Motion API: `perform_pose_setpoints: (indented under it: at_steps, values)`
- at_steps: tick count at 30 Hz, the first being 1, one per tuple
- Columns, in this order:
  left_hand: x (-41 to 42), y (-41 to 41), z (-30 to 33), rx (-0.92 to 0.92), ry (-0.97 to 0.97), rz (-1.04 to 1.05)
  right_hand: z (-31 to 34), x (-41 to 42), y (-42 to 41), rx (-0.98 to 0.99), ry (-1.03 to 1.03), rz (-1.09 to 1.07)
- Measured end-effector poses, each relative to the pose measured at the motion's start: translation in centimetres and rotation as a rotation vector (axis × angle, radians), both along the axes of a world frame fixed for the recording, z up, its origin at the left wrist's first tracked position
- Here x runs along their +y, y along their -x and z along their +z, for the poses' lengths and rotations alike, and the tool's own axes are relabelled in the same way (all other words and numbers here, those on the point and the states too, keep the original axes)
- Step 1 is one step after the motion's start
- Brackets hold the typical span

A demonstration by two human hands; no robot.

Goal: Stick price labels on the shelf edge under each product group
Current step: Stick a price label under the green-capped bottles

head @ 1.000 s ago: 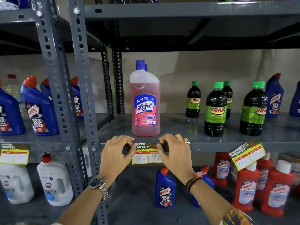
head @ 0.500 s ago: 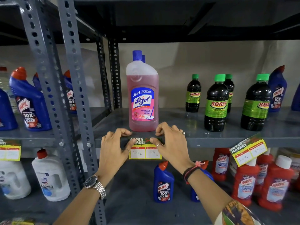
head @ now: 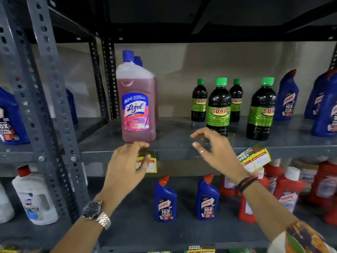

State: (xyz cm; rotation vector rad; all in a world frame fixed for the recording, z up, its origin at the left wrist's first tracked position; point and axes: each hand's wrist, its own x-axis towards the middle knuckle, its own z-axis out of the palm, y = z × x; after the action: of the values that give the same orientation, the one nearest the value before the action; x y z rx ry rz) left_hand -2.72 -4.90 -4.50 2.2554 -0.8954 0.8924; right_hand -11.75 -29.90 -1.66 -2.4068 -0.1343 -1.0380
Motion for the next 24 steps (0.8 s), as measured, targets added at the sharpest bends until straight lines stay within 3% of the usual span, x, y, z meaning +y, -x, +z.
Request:
perform_pose_setpoints:
  at_steps: [5,10,14,19,24]
  values:
    - [-8.3,3.0,-0.5,-0.049,-0.063,-0.143,0.2,-9.2,5.2,-0.052,-0.029,-0.214]
    - [-15.7,6.3,-1.0,-0.052,-0.085,-0.15,-0.7,-15.0,8.4,0.008,-0.019,-0.197]
    - [-19.3,8.4,-1.4,-0.079,-0.163,-0.046,-1.5,-16.3,9.0,0.036,0.007,-0.123]
    - [-21.3,9.8,-1.5,-0.029,-0.188,0.097,-1.8,-15.9,8.5,-0.005,0.09,-0.203]
    - [-21.8,10.3,-1.3,0.007,-0.123,0.037,-1.1,-15.8,8.8,-0.045,0.125,-0.215]
